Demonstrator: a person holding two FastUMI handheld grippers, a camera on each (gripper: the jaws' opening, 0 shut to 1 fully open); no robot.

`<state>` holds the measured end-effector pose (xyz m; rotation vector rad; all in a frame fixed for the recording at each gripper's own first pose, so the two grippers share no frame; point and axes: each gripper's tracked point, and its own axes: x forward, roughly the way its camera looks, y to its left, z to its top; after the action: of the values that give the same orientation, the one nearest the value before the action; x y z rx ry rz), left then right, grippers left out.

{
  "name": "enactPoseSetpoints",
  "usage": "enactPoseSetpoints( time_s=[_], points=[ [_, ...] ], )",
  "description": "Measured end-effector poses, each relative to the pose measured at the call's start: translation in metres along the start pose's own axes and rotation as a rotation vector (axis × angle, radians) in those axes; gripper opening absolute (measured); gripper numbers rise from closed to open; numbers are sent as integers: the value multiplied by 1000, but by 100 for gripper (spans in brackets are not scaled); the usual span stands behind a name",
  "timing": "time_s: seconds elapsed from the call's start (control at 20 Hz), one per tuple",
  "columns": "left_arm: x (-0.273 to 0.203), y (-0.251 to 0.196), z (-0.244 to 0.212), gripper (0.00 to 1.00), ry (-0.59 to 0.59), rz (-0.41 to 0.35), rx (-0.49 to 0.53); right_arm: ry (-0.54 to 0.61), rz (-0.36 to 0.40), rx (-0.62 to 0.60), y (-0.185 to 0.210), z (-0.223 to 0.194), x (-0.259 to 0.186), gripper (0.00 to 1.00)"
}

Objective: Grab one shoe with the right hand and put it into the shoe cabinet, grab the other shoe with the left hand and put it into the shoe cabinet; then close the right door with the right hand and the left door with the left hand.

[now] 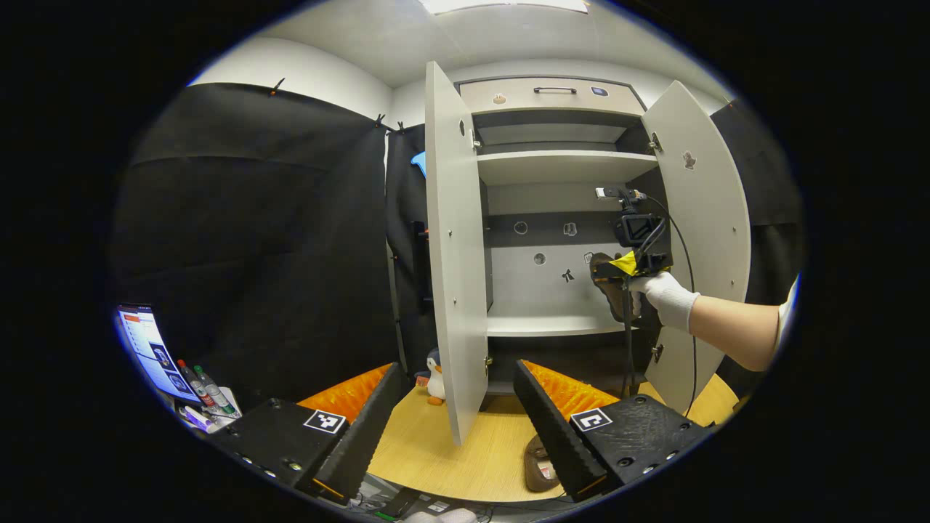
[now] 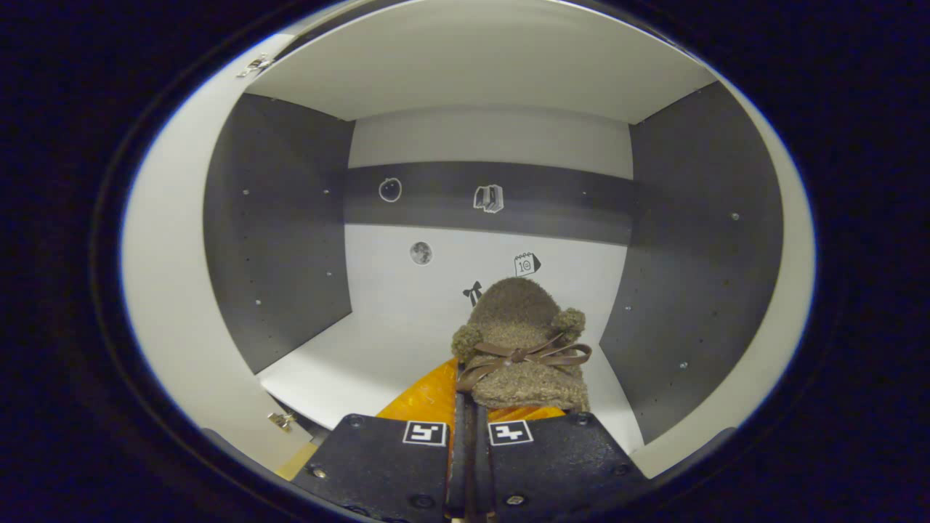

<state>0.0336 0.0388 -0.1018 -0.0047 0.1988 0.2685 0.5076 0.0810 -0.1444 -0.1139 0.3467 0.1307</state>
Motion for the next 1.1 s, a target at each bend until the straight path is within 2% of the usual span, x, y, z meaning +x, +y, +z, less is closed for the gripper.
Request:
enactPoseSetpoints(
  time_s=[0.3,0.45,0.65,0.7,0.8,0.85,0.9,0.95,1.0,1.05,1.1],
  points=[
    [5,0,-3,96,25,34,1,114,-21,-34,-10,-24,62,8],
    [3,0,-8,97,41,41,-5,220,-4,18,-9,-50,81,8],
    [4,2,-7,97,38,48,-4,298,-6,43,-9,-59,86,8],
    [4,2,-6,100,39,48,-7,323,-10,47,-8,-61,85,8],
    [2,1,-6,96,38,44,-12,367,-26,62,-12,-67,83,12],
    [2,2,-6,96,37,42,-13,371,-17,72,-10,-66,80,16],
    [2,2,-4,96,33,40,-13,354,-8,78,-9,-61,74,29],
    [1,3,-3,96,29,37,-12,325,0,87,-7,-52,68,37],
    [0,4,-3,96,28,33,-11,300,-10,83,-7,-44,58,56],
    [0,4,-2,96,26,28,-8,271,-13,84,-8,-34,46,60],
    [-1,5,-2,96,24,24,-8,254,-14,92,-6,-30,36,75]
  ],
)
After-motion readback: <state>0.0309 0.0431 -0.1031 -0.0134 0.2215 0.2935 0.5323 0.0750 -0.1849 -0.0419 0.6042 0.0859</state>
